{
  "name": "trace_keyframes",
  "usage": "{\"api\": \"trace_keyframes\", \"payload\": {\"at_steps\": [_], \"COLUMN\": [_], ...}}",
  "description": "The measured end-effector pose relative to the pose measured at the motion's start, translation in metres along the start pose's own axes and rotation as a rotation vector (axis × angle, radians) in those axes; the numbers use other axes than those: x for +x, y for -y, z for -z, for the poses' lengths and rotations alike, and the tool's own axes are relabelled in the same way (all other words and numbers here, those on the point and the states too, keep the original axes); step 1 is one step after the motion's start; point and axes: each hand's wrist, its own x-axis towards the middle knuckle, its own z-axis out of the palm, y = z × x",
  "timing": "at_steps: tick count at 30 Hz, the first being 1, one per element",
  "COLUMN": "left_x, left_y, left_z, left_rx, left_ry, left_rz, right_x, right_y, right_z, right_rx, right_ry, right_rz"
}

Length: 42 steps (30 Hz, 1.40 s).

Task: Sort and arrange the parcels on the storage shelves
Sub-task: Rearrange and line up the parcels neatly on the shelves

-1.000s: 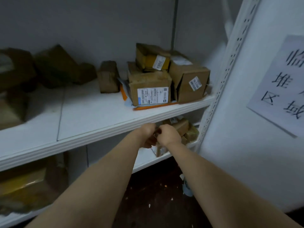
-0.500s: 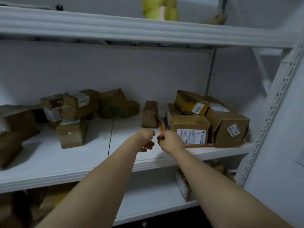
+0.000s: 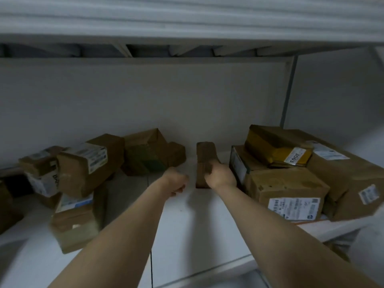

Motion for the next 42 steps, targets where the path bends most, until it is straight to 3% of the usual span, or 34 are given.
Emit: {"api": "trace_keyframes", "payload": {"at_steps": [8, 20, 24, 26, 32, 37, 42], "left_x": [0.068, 0.104, 0.099, 0.09, 0.049, 0.008, -0.027], "left_y": [-0.01, -0.01, -0.008, -0.008, -0.003, -0.006, -0.009], "left_z": [0.01, 0.015, 0.012, 0.01, 0.006, 0.006, 0.008], "left_rx": [-0.007, -0.02, -0.032, -0.057, -0.203, -0.375, -0.509], "left_ry": [0.047, 0.082, 0.086, 0.078, -0.017, -0.062, -0.07], "left_rz": [0.022, 0.055, 0.049, 0.044, 0.055, 0.057, 0.014], "right_x": [0.06, 0.085, 0.083, 0.082, 0.051, 0.008, -0.028], "right_y": [0.007, 0.007, 0.001, -0.003, 0.0, -0.005, -0.011], "right_z": [-0.027, -0.04, -0.037, -0.033, 0.006, 0.033, 0.043], "right_rx": [0.136, 0.114, 0.212, 0.344, 1.054, 1.478, 1.573], "right_ry": [0.018, 0.032, 0.034, 0.017, -0.037, 0.22, 0.385], "right_rz": [-0.231, -0.196, -0.205, -0.216, -0.358, -0.494, -0.578]}}
